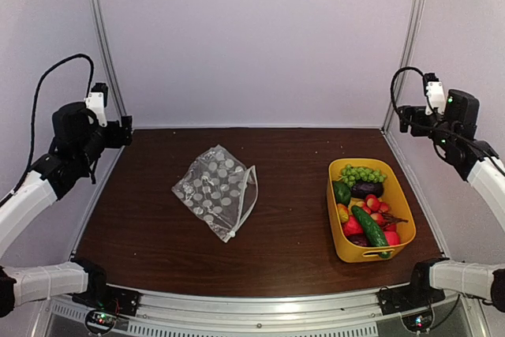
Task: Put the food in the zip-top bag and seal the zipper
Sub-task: Pick up the zipper food storage bag at the center of the board.
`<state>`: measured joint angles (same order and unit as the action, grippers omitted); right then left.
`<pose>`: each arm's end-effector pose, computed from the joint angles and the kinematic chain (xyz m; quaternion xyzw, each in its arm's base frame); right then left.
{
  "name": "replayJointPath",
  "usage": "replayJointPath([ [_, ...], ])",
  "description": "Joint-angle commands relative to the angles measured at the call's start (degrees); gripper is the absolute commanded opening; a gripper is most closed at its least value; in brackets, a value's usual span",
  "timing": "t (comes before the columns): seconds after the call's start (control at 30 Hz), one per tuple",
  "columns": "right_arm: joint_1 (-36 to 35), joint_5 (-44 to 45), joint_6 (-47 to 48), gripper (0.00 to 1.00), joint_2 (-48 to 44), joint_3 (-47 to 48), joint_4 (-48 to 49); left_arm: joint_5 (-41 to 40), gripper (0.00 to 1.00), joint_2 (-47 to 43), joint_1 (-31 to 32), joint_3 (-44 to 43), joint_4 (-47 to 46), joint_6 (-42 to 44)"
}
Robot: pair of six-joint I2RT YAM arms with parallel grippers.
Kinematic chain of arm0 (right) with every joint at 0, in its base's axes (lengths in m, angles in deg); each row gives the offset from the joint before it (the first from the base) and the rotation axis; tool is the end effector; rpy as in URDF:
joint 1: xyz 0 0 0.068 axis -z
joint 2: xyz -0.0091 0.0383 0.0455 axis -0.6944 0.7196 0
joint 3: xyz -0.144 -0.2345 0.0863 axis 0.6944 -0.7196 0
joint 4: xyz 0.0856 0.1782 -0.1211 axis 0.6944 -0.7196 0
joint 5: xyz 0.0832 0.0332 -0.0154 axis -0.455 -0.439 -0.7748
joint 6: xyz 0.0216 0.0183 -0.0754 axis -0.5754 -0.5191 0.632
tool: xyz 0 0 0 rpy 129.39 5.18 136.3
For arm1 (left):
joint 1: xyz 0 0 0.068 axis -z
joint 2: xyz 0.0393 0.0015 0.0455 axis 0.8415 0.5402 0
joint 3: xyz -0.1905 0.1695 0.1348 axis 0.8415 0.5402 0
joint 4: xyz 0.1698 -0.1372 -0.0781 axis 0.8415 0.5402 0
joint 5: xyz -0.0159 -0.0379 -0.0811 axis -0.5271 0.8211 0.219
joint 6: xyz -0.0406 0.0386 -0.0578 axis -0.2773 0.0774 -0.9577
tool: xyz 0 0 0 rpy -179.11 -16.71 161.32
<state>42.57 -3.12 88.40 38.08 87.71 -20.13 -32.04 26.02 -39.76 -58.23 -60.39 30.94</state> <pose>0.2172 0.0073 0.3843 -0.0444 0.7631 -0.0030 0.6447 0.2099 -0.0401 0.3625 -0.0446 0.7612 0.0045 0.6469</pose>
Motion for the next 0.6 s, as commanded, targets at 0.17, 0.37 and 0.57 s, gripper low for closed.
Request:
replayJointPath([
  [0.17,-0.86,-3.11,6.07,1.0,-4.78,-9.23,-0.77,7.8,0.85,-2.78,1.25,8.11,-5.13,0.0],
  [0.37,-1.09,-9.43,11.34,1.0,-5.85,-12.84,-2.53,9.83,0.79,5.34,12.42,4.78,-1.02,0.18],
  [0.57,-1.46,-14.59,13.69,0.99,-4.36,-16.26,-1.24,6.89,0.76,18.89,27.04,-4.59,6.76,-2.97],
])
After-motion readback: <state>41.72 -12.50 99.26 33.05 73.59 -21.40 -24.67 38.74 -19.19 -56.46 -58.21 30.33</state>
